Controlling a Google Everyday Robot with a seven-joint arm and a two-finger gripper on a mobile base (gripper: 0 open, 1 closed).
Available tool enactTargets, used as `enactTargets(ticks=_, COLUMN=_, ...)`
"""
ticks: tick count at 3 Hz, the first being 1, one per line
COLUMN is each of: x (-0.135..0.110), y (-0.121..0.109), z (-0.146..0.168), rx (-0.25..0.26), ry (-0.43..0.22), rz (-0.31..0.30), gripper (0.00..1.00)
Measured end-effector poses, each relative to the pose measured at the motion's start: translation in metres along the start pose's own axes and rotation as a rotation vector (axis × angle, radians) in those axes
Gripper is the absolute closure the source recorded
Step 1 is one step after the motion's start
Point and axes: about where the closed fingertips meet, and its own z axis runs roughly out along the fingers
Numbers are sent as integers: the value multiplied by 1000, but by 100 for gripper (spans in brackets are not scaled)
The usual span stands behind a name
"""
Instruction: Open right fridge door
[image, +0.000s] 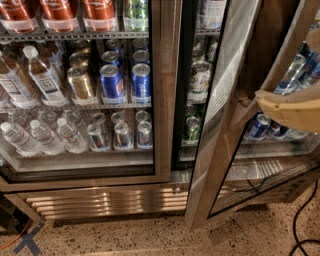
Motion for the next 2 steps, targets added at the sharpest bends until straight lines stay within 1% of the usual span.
enactTargets(ticks=2, x=0, y=0, z=0, rx=0, ry=0, rz=0, gripper=66)
